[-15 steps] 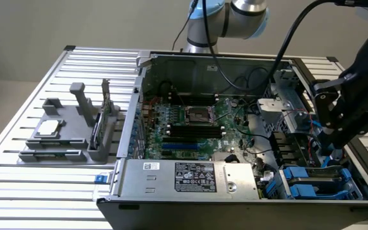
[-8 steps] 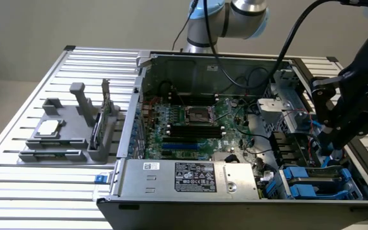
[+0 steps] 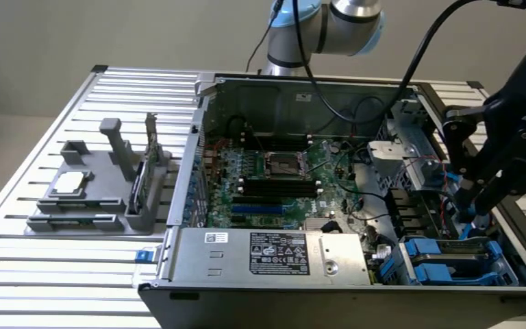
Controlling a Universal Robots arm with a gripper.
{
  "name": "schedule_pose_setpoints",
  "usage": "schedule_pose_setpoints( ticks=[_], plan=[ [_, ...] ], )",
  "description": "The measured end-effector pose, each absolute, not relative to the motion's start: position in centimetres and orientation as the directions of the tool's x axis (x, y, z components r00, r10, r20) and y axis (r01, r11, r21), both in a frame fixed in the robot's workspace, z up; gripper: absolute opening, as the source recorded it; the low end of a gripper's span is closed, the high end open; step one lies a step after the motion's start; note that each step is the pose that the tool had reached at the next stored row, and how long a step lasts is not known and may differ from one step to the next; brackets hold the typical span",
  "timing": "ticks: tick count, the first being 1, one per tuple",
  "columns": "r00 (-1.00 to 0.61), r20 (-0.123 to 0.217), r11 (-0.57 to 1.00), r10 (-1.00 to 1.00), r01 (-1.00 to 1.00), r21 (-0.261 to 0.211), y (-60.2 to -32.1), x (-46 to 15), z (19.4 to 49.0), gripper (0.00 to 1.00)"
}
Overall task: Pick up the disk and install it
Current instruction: 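Insert the first disk wire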
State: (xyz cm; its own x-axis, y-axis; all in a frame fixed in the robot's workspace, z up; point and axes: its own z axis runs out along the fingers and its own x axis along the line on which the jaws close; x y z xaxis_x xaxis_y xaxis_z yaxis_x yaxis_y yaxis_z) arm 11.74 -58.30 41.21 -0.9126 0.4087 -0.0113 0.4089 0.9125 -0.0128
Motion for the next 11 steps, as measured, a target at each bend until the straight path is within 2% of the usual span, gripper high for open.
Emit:
schedule_pose_setpoints(
  ticks=[11],
  plan=[
    [-0.824,-0.011,0.824,0.566,0.566,-0.013,-58.3,11.75,41.18,0.25]
  ],
)
